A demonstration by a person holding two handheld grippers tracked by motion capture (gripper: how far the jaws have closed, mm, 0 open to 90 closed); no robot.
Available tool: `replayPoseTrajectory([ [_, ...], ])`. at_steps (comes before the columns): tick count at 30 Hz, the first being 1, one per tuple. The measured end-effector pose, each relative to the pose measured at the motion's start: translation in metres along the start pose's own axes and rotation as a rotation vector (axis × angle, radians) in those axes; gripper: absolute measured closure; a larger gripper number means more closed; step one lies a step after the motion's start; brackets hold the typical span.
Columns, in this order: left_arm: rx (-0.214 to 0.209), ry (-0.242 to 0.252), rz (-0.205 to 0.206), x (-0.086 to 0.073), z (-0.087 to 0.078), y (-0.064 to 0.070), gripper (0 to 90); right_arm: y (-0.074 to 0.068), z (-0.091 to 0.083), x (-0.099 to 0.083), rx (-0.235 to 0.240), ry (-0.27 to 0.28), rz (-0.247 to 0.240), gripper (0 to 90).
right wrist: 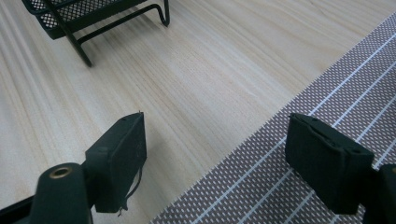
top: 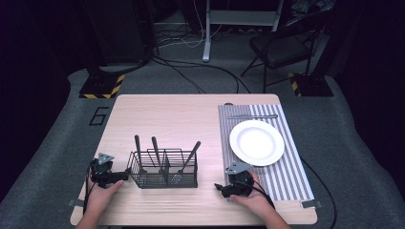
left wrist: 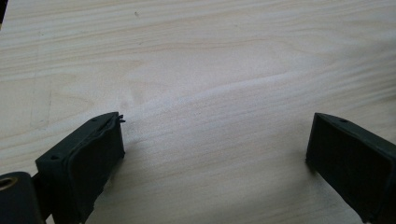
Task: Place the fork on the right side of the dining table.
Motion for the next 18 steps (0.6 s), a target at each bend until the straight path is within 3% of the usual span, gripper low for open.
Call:
replayPoseTrajectory([
  [10,0.0,0.0,0.001,0.0001,0.0001,-0.0001,3.7,-0.0019,0.001,-0.0003,0.013,-0.01,-0.013,15.5],
  [15,0.0,0.003,-0.005,0.0003,0.0003,0.0003,3.7,0.0005,-0.0005,0.0003,-0.007,0.002,0.005,23.9],
  [16,0.0,0.003,-0.004,0.0002,0.0003,0.0002,3.7,0.0019,-0.0028,0.0012,-0.013,0.0,0.028,31.1],
  [18,0.0,0.004,-0.005,0.0003,0.0003,0.0003,3.7,0.0019,-0.005,0.0026,0.017,-0.004,0.067,34.2],
])
Point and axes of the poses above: each handheld gripper's, and its own axes: z roughly forward along the jaws, x roughly out of its top, y roughly to its right, the point moved 6 cm from there along z, roughly forward along the jaws, and after that the axes turned 3 degrees about z, right-handed, at the moved point
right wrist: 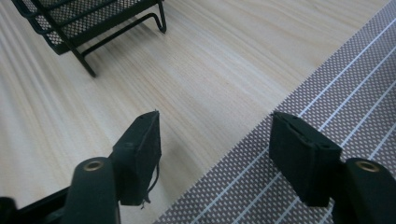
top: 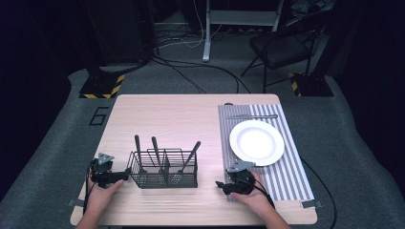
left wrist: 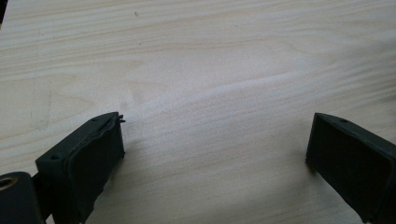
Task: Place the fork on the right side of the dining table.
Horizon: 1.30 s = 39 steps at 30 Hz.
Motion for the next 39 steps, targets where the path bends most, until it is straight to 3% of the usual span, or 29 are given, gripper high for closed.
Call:
replayPoseTrajectory([
  [4,0.0,0.0,0.0,0.0,0.0,0.0,3.7,-0.002,-0.003,0.003,0.005,-0.01,0.014,35.2],
  [9,0.0,-0.001,0.001,0.0,0.0,0.0,3.7,-0.011,-0.011,0.011,0.001,0.018,-0.015,38.4],
  [19,0.0,-0.003,0.003,0.0,0.0,0.0,3.7,-0.015,-0.026,0.025,0.005,0.062,0.039,42.2],
  [27,0.0,0.0,0.0,0.0,0.0,0.0,3.7,-0.017,-0.037,0.038,-0.006,0.071,0.039,44.8],
  [34,0.0,-0.003,0.004,0.0,0.0,0.0,3.7,-0.02,-0.043,0.049,0.013,0.074,0.064,47.9],
  [39,0.0,-0.004,0.004,0.0,0.0,0.0,3.7,-0.016,-0.048,0.059,0.015,0.105,0.102,48.6],
])
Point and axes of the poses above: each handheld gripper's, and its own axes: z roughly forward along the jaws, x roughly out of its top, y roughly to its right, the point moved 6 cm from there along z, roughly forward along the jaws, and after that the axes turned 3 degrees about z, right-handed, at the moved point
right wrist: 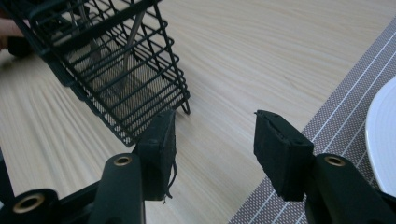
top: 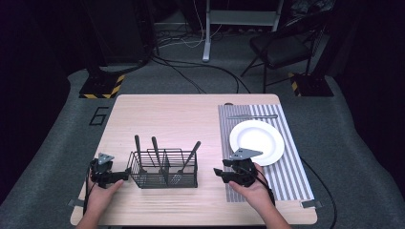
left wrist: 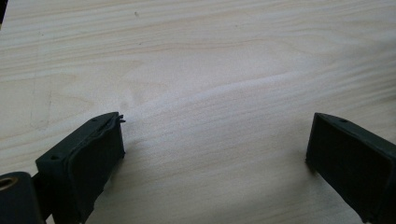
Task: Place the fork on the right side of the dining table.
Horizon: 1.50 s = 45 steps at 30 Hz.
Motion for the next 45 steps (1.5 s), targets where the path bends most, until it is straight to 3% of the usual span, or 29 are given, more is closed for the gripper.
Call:
replayPoseTrajectory([
  [2,0.0,0.002,-0.002,0.0,0.0,0.0,3.7,0.002,-0.002,0.005,0.006,0.017,0.026,48.9],
  [19,0.0,0.003,-0.004,0.0,0.0,0.0,3.7,0.003,-0.007,0.027,0.012,0.053,0.043,50.3],
  [24,0.0,0.003,-0.004,0.0,0.0,0.0,3.7,0.003,-0.008,0.036,0.031,0.071,0.073,50.2],
  [45,0.0,0.003,-0.004,0.0,0.0,0.0,3.7,-0.005,-0.013,0.072,0.065,0.107,0.068,50.4],
])
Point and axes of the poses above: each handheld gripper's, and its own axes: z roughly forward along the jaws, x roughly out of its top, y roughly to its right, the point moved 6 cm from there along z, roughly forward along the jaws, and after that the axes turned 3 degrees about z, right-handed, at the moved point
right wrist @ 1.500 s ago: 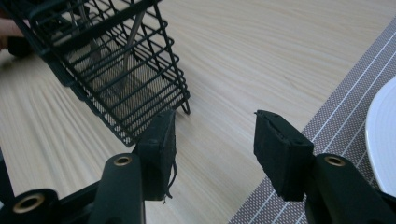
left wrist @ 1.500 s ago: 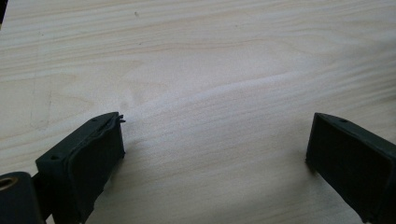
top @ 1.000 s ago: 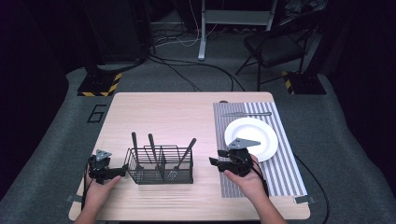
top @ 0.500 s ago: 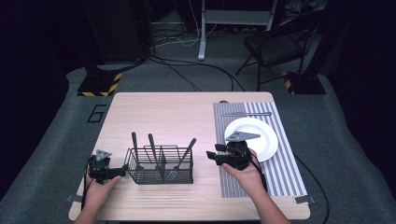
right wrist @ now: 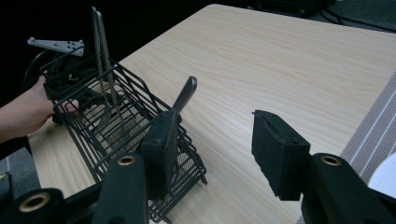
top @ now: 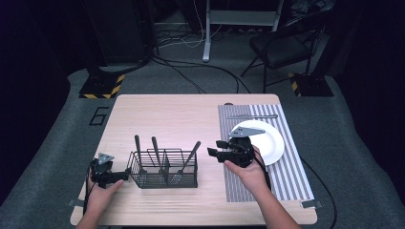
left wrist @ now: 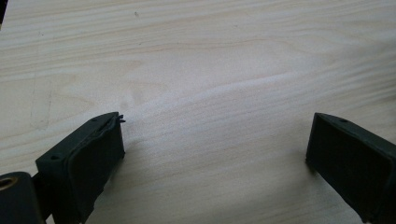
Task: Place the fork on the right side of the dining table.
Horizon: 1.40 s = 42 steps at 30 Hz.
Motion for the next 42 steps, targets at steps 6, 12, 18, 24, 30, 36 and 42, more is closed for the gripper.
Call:
replayPoseTrajectory([
  [6,0.0,0.0,0.0,0.0,0.0,0.0,3.7,-0.005,0.009,0.012,0.028,0.015,0.013,49.5],
  [12,0.0,0.001,0.0,0.0,0.0,0.0,3.7,-0.007,0.018,0.015,0.034,0.016,0.014,50.2],
  [18,0.0,0.0,0.001,0.0,0.0,0.0,3.8,-0.01,0.031,0.015,0.051,0.003,0.024,50.7],
  [24,0.0,-0.003,0.004,0.0,0.0,0.0,3.7,-0.014,0.041,0.013,0.072,0.003,0.041,49.3],
  [30,0.0,-0.002,0.003,0.0,0.0,0.0,3.8,-0.019,0.052,0.01,0.081,-0.004,0.044,49.6],
  [36,0.0,0.001,0.0,0.0,0.0,0.0,3.8,-0.022,0.055,0.007,0.089,-0.013,0.048,51.6],
  [42,0.0,0.0,0.0,0.0,0.0,0.0,3.7,-0.025,0.056,0.006,0.086,-0.02,0.049,53.7],
])
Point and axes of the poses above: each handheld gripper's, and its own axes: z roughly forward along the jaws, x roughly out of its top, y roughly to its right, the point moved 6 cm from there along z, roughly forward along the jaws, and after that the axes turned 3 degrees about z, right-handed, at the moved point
